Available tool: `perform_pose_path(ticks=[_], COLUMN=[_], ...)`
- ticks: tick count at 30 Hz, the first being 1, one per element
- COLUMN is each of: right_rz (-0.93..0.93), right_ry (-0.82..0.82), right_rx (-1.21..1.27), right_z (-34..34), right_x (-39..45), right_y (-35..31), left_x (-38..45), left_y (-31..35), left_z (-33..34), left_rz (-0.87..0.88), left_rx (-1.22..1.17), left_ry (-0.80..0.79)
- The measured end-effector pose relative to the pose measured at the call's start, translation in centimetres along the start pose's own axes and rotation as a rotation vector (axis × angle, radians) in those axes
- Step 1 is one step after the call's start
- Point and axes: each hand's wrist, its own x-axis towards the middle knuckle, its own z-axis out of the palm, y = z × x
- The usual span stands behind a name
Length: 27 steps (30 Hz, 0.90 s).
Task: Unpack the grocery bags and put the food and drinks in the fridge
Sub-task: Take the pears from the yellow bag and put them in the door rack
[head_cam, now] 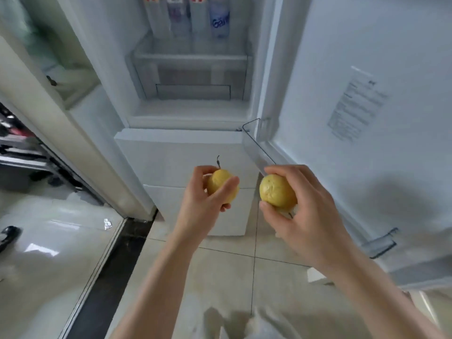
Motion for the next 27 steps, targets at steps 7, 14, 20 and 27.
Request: perform_pose_path(ticks=[7, 14, 20, 27], right_rz=[0.134, 0.139, 0.173, 0.293], right_ry=[0.200, 0.092, -0.112, -0.314], right_rx=[-0.160, -0.380, -0.501, -0.480], right_z=[-1.1, -3.0, -2.3, 0.4], right_x=[0.9, 4.4, 8.3, 10.3], right_y=[1.4, 3.7, 5.9, 7.9], left_x=[5.4, 11.7, 16.4, 19.1], left_y=[2.5, 5.6, 6.5, 4.3], left_z=[2.8, 5.6, 7.8, 10.4], left_rz=[0.177, 0.475, 0.480, 0.532], left_rx=[0.102, 0.453, 0.875, 1.318], left_ry=[-0.217, -0.367, -0.621, -0.738])
